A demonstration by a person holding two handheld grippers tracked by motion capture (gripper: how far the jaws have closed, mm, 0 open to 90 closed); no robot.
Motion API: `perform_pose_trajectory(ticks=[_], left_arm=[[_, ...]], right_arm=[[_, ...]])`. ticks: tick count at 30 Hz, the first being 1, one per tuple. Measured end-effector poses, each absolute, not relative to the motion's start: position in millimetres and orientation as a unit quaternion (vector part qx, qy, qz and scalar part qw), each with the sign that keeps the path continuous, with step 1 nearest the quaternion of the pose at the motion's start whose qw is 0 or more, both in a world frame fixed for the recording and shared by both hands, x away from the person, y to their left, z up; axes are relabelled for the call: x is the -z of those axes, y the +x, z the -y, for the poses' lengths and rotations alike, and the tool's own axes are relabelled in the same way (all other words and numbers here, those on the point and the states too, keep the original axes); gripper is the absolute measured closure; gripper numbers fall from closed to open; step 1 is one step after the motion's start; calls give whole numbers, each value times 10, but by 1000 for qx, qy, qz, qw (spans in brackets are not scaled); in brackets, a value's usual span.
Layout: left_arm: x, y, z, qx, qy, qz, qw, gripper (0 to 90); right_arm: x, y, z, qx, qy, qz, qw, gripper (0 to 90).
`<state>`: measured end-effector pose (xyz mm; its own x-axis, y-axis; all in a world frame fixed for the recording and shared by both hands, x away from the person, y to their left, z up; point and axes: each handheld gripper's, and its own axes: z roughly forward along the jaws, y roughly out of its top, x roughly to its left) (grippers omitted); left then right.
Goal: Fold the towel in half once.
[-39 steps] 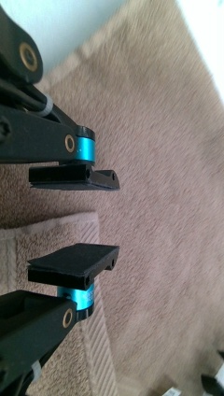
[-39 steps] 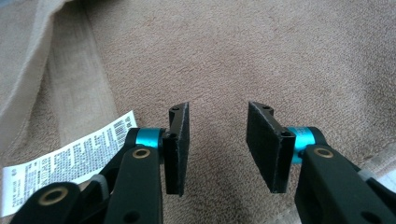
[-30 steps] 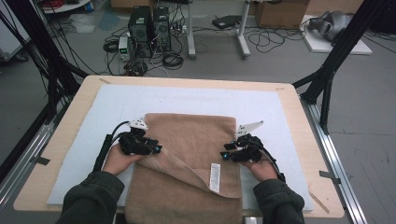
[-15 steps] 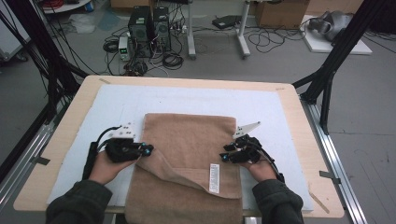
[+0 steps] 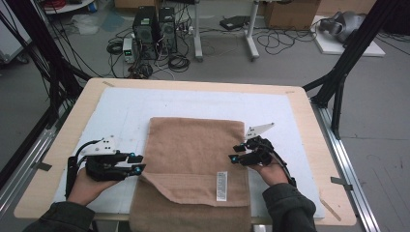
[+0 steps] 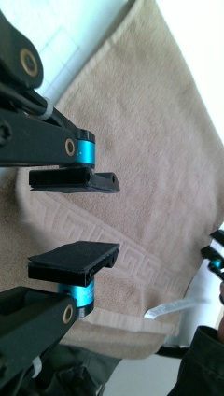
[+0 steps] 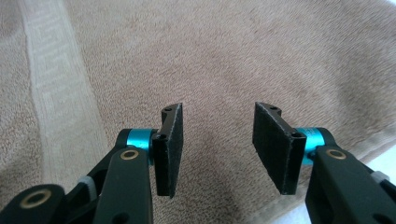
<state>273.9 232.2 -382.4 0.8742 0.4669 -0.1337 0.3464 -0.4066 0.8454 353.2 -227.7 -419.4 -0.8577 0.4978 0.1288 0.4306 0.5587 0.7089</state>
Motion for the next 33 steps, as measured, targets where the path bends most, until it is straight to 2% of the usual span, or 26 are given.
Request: perform_pose_trajectory(ticks=[4,8,10,18,24,33], left_arm=[[3866,2722,-2303,-65,843,-245,475,638],[3896,2783,-2315,-84,836,-277,466,611],[3906,2865,-2309,-90,829,-294,466,575],[3872,3273,-2196,-147,814,-346,444,556],[4060,3559,-2156,-145,804,-393,422,529],[4237,3745,-2217,-140,799,-429,398,501]], right_arm=[[4182,3531,2283,-388,263,-882,45,506],[4182,3518,2283,-384,264,-883,51,489],[4179,3531,2297,-386,268,-881,58,484],[4017,3686,2348,-382,290,-873,84,440],[4053,3809,2350,-365,315,-870,105,394],[4194,3935,2374,-352,339,-863,124,360]])
